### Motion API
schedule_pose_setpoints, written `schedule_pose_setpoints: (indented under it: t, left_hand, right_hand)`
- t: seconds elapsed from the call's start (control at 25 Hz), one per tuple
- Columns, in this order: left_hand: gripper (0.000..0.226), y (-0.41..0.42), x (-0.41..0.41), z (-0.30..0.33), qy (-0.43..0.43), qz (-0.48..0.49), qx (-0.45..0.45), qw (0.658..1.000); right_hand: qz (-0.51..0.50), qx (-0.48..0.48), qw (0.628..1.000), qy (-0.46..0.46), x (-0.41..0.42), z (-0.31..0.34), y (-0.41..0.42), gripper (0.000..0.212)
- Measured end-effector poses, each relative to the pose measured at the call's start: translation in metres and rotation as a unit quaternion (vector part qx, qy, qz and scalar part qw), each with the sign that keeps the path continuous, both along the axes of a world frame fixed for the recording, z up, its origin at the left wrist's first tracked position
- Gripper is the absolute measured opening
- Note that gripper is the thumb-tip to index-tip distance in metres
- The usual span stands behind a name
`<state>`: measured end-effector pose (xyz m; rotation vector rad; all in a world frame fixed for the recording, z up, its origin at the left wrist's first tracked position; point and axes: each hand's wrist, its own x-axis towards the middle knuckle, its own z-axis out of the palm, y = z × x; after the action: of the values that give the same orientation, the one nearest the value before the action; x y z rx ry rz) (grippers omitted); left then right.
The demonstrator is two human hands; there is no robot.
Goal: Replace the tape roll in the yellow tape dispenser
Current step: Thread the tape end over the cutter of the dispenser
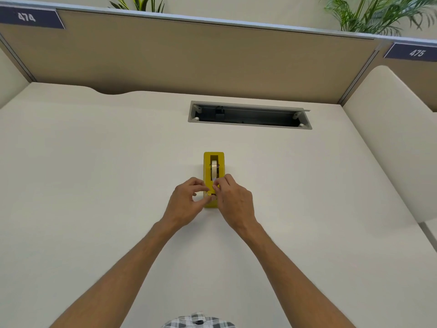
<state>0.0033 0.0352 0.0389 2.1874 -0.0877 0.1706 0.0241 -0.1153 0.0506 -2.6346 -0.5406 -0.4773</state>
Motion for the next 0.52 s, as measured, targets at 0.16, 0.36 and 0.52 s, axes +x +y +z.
schedule_pose_setpoints:
  t: [0.16,0.36,0.52]
  left_hand:
    - [0.026,0.0049,0.0008,-0.0008,0.002,-0.015,0.054,0.998]
    - [0.028,0.0049,-0.0001,-0.0014,-0.002,-0.015,0.096,0.995]
    - [0.029,0.0055,0.0013,-0.0016,0.009,-0.01,0.1,0.995]
  right_hand:
    - [-0.002,-0.003,1.0,0.0,-0.0016,0.0005,-0.0003,0.007]
    - [-0.002,-0.007,1.0,0.002,-0.0031,0.0008,-0.0029,0.006]
    - [-0.006,-0.004,1.0,0.001,-0.0065,0.0016,-0.0046,0.005]
